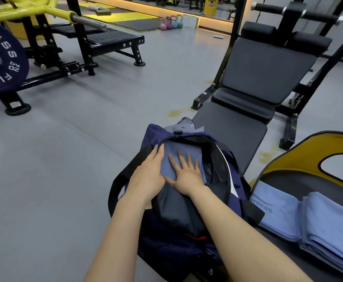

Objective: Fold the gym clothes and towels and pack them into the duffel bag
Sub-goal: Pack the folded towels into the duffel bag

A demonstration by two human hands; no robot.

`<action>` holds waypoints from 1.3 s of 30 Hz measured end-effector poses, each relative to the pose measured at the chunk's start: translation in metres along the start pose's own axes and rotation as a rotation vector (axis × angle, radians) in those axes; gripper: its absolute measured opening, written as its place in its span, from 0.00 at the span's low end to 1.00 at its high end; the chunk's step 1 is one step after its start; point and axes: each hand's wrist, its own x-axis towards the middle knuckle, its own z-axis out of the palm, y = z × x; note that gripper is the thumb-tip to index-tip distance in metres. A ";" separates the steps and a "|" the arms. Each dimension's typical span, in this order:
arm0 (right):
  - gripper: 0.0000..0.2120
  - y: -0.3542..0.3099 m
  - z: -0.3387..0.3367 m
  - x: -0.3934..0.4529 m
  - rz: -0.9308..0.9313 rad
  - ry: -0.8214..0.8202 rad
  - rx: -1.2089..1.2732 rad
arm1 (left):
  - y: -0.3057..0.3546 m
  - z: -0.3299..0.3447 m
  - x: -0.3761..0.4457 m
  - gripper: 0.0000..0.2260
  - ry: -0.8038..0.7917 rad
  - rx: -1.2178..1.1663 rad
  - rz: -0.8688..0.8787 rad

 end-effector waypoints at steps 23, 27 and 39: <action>0.27 0.068 -0.065 -0.086 0.119 0.573 0.246 | 0.031 0.022 -0.018 0.37 -0.079 0.348 -0.026; 0.27 0.107 -0.059 -0.100 0.281 0.580 0.416 | 0.029 0.024 -0.013 0.37 -0.079 0.374 -0.041; 0.24 0.197 0.012 -0.110 0.699 0.453 0.555 | 0.024 0.034 0.001 0.38 -0.071 0.443 -0.036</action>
